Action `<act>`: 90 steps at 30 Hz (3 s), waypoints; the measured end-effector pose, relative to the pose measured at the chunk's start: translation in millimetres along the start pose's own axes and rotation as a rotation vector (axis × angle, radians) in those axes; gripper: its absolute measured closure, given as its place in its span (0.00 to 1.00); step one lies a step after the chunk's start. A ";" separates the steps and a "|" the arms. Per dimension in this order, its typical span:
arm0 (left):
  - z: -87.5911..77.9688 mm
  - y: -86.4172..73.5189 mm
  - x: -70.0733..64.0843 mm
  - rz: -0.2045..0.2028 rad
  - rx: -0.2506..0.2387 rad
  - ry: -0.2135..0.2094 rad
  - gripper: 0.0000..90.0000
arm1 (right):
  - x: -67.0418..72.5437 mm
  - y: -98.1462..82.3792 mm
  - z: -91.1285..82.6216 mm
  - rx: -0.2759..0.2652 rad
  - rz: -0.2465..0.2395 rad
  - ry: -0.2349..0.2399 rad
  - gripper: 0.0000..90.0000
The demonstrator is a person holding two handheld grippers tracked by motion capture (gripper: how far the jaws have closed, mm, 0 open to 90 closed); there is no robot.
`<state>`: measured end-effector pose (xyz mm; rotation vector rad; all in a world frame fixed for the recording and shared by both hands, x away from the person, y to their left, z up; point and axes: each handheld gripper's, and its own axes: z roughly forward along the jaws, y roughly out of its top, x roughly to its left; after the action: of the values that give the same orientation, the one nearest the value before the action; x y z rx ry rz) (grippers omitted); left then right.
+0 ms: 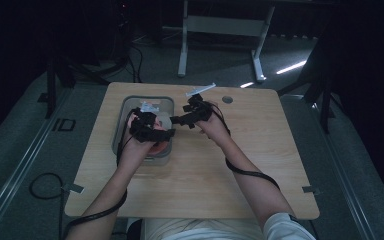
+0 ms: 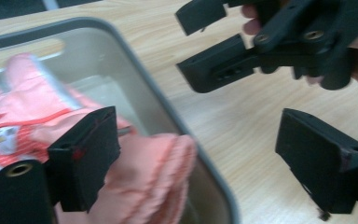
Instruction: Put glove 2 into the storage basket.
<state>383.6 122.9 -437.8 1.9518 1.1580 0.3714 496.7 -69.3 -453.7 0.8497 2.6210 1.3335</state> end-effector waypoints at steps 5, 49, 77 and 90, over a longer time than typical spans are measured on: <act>6.3 0.3 -16.3 0.063 0.021 -0.046 0.02 | -6.2 -9.6 -10.0 -0.009 0.005 -0.013 0.17; 54.4 -47.4 -104.9 0.289 -0.016 -0.280 0.02 | -25.7 -122.1 -52.8 0.031 0.017 -0.070 0.16; 85.4 -96.5 -115.1 0.401 0.006 -0.273 0.02 | -24.2 -184.1 -77.0 -0.024 0.023 -0.155 0.16; 91.0 -106.3 -113.4 0.419 0.030 -0.258 0.02 | -34.4 -196.6 -86.5 -0.041 0.039 -0.214 0.16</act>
<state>315.1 9.1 -559.4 2.1910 0.5911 0.3064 412.5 -241.2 -557.0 0.9828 2.4184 1.2245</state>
